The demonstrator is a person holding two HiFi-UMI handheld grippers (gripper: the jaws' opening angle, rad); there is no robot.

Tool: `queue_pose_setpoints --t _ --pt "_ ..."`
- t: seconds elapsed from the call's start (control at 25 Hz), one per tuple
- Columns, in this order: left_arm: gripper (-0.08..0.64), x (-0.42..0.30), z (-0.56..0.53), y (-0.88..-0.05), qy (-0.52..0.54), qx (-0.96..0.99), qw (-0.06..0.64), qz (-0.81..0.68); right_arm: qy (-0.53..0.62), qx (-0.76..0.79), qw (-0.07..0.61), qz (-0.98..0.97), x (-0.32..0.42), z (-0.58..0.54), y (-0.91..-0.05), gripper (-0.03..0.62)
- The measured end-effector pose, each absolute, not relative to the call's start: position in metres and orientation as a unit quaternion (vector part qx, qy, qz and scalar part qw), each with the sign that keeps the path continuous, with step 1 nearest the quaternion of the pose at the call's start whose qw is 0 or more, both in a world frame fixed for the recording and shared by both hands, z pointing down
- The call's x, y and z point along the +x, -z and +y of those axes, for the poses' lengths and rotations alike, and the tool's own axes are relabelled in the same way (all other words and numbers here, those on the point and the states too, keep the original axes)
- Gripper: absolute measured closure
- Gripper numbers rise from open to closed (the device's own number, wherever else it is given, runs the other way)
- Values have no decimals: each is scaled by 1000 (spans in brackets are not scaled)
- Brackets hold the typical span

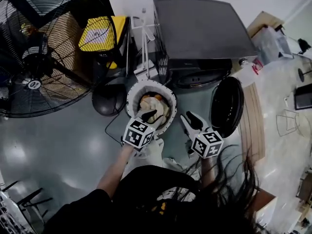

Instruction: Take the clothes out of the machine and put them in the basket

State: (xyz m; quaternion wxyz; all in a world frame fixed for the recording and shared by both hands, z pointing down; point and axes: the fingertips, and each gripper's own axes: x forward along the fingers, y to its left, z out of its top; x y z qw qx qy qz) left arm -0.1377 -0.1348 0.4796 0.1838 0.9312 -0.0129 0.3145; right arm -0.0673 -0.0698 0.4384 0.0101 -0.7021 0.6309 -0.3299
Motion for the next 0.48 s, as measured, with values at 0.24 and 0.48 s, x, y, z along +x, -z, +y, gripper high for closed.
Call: queue_pose_setpoints --t 0.24,0.48 --pt "428 -124 -87 -436 -281 946 160 -11 294 -710 28 639 -59 -28 -397 479" --pt "428 -121 -33 -395 -242 959 147 -20 269 -708 36 652 -65 25 -371 500"
